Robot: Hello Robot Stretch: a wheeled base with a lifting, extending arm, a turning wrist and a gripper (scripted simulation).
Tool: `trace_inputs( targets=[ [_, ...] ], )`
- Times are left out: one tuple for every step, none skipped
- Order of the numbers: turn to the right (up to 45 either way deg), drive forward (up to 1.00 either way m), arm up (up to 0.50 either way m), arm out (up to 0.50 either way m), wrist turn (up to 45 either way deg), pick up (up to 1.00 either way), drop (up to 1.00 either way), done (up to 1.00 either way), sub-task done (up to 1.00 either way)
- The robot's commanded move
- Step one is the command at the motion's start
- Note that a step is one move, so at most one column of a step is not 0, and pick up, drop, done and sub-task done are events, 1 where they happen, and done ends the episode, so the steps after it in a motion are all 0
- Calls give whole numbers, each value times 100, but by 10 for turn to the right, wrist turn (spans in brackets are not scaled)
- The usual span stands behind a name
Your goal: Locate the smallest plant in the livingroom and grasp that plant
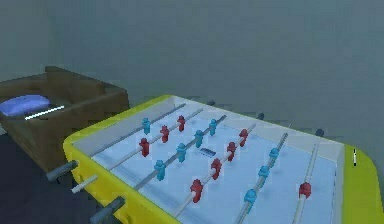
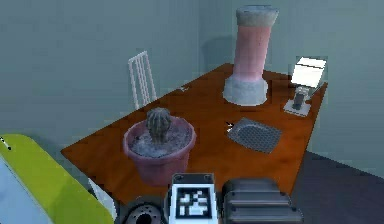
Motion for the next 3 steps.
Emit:
trace_inputs(
  targets=[
    [0, 0, 0, 22, 0, 0, 0, 0, 0],
    [0, 0, 0, 0, 450, 0, 0, 0, 0],
    [0, 0, 0, 0, 450, 0, 0, 0, 0]
  ],
)
